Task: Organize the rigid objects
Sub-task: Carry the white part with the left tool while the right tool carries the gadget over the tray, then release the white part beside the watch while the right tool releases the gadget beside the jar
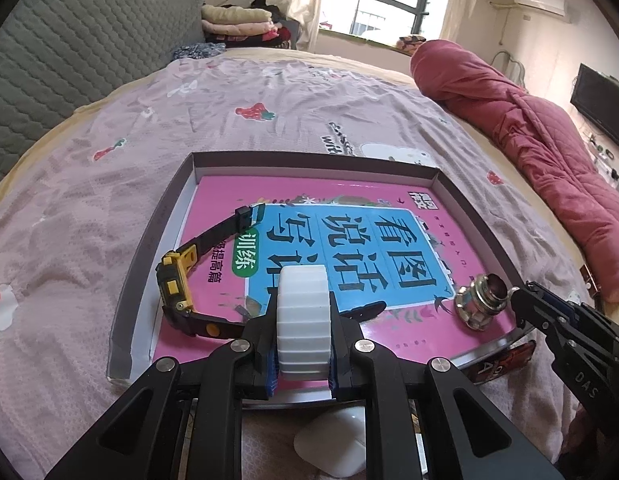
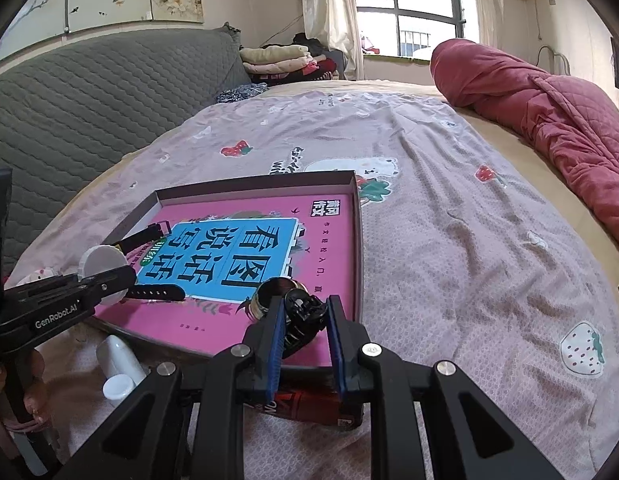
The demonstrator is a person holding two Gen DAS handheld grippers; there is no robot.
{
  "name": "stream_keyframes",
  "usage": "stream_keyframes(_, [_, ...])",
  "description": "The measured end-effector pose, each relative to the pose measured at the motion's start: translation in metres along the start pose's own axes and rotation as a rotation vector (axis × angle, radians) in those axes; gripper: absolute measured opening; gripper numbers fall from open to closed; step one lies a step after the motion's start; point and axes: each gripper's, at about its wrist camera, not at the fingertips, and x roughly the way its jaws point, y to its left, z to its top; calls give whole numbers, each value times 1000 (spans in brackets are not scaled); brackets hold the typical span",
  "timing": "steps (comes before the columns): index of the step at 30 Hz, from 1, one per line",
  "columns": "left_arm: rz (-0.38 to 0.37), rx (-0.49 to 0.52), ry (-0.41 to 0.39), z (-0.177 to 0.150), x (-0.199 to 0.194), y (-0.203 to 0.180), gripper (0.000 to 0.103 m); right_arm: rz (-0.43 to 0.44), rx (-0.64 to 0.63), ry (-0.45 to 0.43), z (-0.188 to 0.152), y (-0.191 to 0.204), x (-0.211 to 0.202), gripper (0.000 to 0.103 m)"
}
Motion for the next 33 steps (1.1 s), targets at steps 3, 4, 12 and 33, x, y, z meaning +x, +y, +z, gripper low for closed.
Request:
stream_keyframes(3, [-2, -1, -1, 0, 0, 1, 18, -9, -1, 33, -3, 0, 6, 21])
stream_keyframes(4, [-1, -2, -1, 0, 0, 1, 18, -14, -5, 37, -4, 0, 7, 21])
stream_keyframes(12, [-10, -13, -2, -1, -1, 3, 18, -18, -17, 33, -5, 2, 7, 21])
stream_keyframes(33, [0, -37, -19, 1, 1, 15, 26, -8, 3, 35, -5, 0, 6, 21])
